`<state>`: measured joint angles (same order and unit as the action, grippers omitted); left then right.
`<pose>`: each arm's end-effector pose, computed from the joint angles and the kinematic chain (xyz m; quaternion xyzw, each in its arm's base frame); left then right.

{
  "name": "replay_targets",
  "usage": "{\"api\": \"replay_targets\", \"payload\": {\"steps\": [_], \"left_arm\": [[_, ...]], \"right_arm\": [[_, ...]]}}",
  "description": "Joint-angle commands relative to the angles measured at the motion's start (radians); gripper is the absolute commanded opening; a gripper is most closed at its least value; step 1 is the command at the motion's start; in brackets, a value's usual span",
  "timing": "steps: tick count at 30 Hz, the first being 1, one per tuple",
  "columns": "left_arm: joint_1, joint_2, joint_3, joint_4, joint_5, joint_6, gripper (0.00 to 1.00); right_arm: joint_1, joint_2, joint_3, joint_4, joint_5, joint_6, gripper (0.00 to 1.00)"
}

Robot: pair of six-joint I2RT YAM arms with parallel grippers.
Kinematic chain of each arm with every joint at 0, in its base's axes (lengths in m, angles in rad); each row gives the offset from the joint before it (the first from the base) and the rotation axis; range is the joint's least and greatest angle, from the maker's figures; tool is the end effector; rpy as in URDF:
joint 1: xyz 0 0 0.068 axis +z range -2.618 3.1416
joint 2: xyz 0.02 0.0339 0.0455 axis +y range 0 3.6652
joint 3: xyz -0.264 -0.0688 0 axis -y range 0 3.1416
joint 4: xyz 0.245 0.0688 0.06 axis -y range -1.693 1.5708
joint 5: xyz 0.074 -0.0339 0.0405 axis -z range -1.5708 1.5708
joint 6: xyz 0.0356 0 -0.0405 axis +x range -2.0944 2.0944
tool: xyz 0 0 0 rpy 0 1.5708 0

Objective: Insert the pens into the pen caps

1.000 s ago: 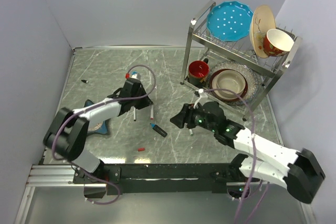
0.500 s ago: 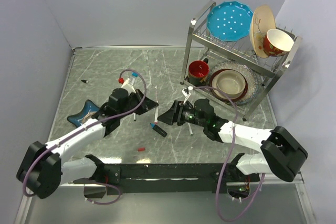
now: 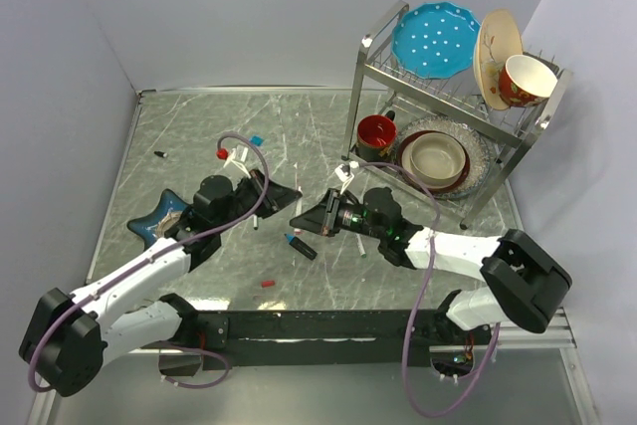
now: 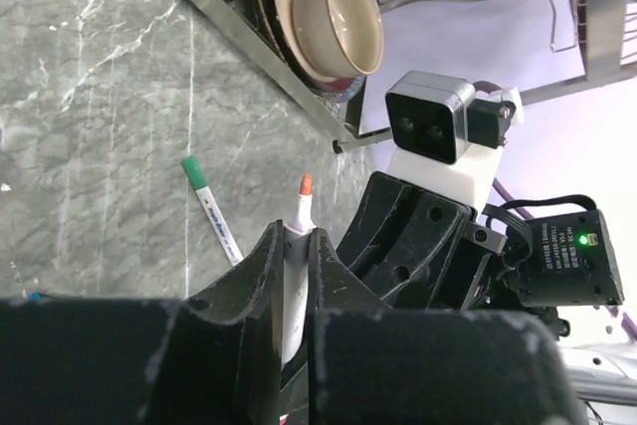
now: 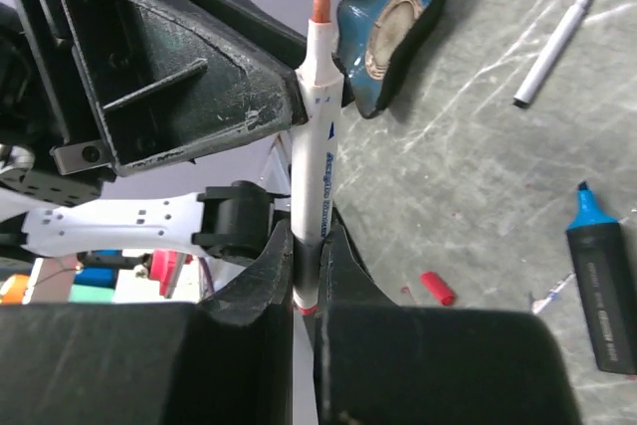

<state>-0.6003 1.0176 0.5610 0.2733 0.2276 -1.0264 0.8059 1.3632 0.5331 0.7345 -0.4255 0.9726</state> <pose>0.1890 -0.1391 0.2641 -0.0905 0.7620 -0.5216 0.3730 0.1841 0.2130 0.2214 -0.0813 0.7327 0.6089 0.2928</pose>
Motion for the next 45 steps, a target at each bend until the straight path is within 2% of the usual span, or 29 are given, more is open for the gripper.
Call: {"api": "replay_targets", "payload": {"steps": [1,2,3,6,7,8,11,13,15,17,18,22,26,30,37,45], "left_arm": [[-0.009,-0.048,0.020,-0.026,0.032,0.020,0.18],[-0.009,-0.056,0.033,-0.061,0.030,0.050,0.29],[-0.009,-0.065,0.062,-0.100,0.023,0.072,0.46],[-0.009,-0.105,0.150,-0.346,-0.019,0.204,0.63],[-0.009,-0.106,0.181,-0.420,-0.031,0.251,0.64],[-0.009,-0.106,0.245,-0.577,-0.089,0.331,0.64],[-0.009,-0.105,0.319,-0.757,-0.110,0.484,0.63],[-0.013,-0.111,0.327,-0.792,-0.047,0.590,0.63],[-0.021,-0.117,0.323,-0.806,-0.007,0.724,0.59],[-0.067,-0.117,0.335,-0.810,-0.042,0.849,0.57],[-0.087,-0.114,0.335,-0.804,-0.091,0.888,0.58],[-0.156,-0.056,0.344,-0.839,-0.132,1.133,0.61],[-0.202,0.074,0.343,-0.953,-0.139,1.337,0.51],[-0.276,0.170,0.287,-0.999,-0.099,1.410,0.46],[-0.345,0.173,0.195,-0.919,-0.007,1.372,0.48],[-0.406,0.211,0.145,-0.899,-0.074,1.356,0.44]], "right_arm": [[0.019,-0.048,-0.004,0.111,0.025,0.015,0.00],[0.021,-0.061,-0.015,0.083,0.037,0.012,0.00],[0.019,-0.091,-0.019,0.060,0.051,-0.003,0.00],[0.018,-0.165,-0.031,-0.064,0.100,-0.053,0.00],[0.018,-0.188,-0.048,-0.092,0.114,-0.066,0.00],[0.016,-0.212,-0.061,-0.137,0.143,-0.084,0.00],[0.013,-0.320,-0.108,-0.223,0.191,-0.133,0.00],[0.012,-0.404,-0.128,-0.271,0.232,-0.159,0.00],[0.012,-0.490,-0.139,-0.342,0.270,-0.193,0.00],[0.010,-0.553,-0.151,-0.420,0.303,-0.221,0.00],[0.010,-0.617,-0.153,-0.446,0.333,-0.232,0.00],[0.010,-0.772,-0.151,-0.578,0.405,-0.273,0.00],[0.009,-0.913,-0.150,-0.693,0.474,-0.298,0.00],[0.009,-0.980,-0.148,-0.747,0.507,-0.301,0.00],[0.009,-1.061,-0.139,-0.808,0.559,-0.311,0.00],[0.006,-1.096,-0.127,-0.836,0.574,-0.308,0.00]]}}
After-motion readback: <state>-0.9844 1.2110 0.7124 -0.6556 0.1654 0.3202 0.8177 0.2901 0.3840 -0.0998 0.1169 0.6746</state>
